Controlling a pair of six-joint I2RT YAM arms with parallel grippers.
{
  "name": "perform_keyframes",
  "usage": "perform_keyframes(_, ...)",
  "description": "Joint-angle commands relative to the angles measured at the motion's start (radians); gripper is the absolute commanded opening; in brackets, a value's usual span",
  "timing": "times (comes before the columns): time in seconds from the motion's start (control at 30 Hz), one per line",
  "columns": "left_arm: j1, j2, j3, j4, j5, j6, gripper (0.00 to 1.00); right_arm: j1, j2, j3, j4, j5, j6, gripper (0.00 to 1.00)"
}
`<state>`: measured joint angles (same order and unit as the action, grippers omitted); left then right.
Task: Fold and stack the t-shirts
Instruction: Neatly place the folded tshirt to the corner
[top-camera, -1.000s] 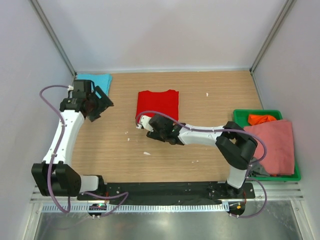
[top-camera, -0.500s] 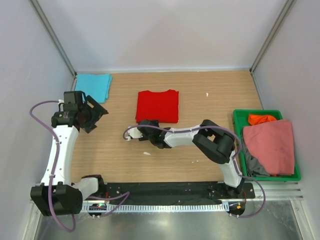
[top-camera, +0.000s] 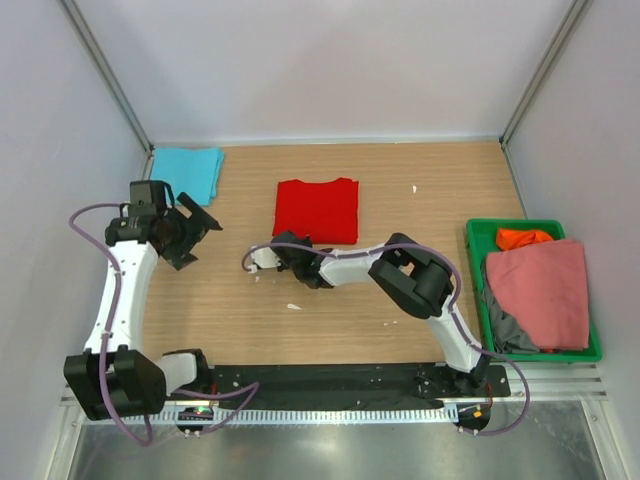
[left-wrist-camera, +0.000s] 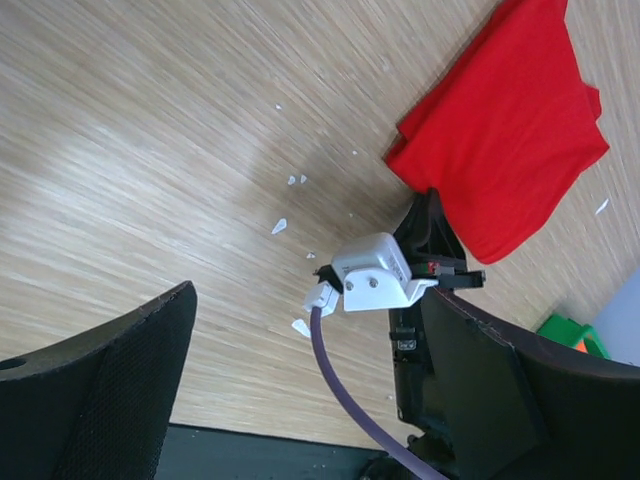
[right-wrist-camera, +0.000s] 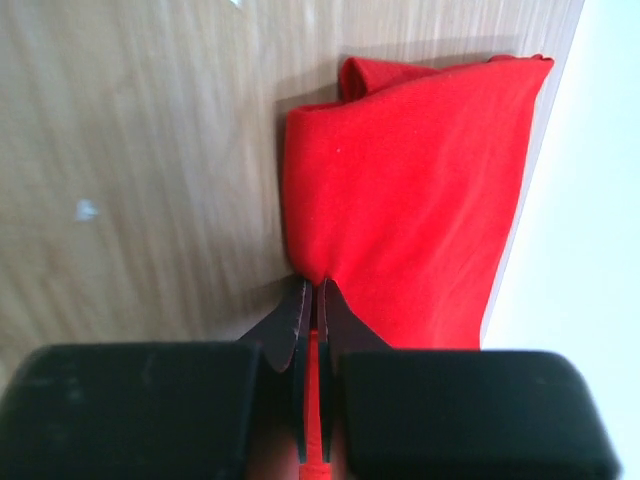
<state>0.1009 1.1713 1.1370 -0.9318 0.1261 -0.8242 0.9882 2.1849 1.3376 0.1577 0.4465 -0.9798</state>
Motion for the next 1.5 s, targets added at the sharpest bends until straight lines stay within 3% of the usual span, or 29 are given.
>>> perform_keyframes(0.0,0.008,0.03,-0.02,0.054,0.125,0.033,0.95,-0.025,-0.005,0.031,-0.012,-0.02,0.013,0.02)
perform_keyframes(0.2,0.008,0.151,-0.106,0.261,0.346,-0.041,0.97,-0.059,-0.085,0.032,-0.059,-0.091,0.082,0.01)
perform_keyframes(0.43,-0.001,0.286,-0.264,0.733,0.549,-0.281,1.0,-0.1,-0.2,0.014,-0.118,-0.199,0.109,0.01)
perform_keyframes(0.6,-0.069,0.438,-0.22,0.852,0.572,-0.405,1.0,-0.129,-0.257,0.006,-0.145,-0.249,0.142,0.01)
perform_keyframes(0.7,-0.116,0.502,-0.235,1.11,0.569,-0.563,1.0,-0.138,-0.275,-0.008,-0.152,-0.275,0.151,0.01)
perform_keyframes(0.77,-0.153,0.536,-0.226,1.185,0.561,-0.622,1.0,-0.145,-0.281,-0.011,-0.152,-0.281,0.161,0.02)
perform_keyframes(1.07,-0.233,0.749,-0.128,1.243,0.503,-0.753,1.0,-0.168,-0.312,-0.014,-0.152,-0.321,0.234,0.01)
perform_keyframes(1.47,-0.245,0.975,0.056,1.219,0.488,-0.774,1.0,-0.206,-0.329,0.009,-0.149,-0.354,0.316,0.02)
